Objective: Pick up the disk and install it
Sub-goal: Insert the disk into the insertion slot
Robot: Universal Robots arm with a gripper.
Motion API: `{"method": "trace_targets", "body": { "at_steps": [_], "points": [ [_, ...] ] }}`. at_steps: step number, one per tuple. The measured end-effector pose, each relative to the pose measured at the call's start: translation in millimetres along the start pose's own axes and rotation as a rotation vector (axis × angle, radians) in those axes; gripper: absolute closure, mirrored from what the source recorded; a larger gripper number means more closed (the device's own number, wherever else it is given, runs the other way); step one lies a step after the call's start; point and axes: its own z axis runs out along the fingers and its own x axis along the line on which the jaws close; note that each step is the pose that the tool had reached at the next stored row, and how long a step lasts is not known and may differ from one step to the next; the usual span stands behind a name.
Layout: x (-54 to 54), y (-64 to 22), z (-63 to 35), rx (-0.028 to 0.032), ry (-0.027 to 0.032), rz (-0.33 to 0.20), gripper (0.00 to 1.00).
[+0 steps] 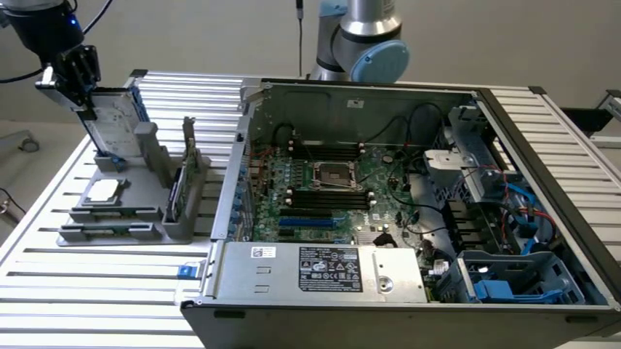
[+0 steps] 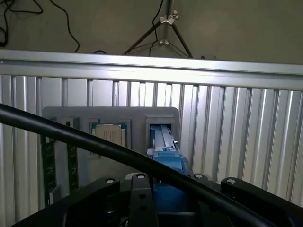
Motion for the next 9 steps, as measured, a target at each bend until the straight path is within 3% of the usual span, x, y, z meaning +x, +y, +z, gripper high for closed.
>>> {"method": "trace_targets", "body": {
  "at_steps": [9],
  "points": [
    [1.1, -0.8, -40.9, 0.0001, 0.0002, 0.0, 0.68]
  ]
}}
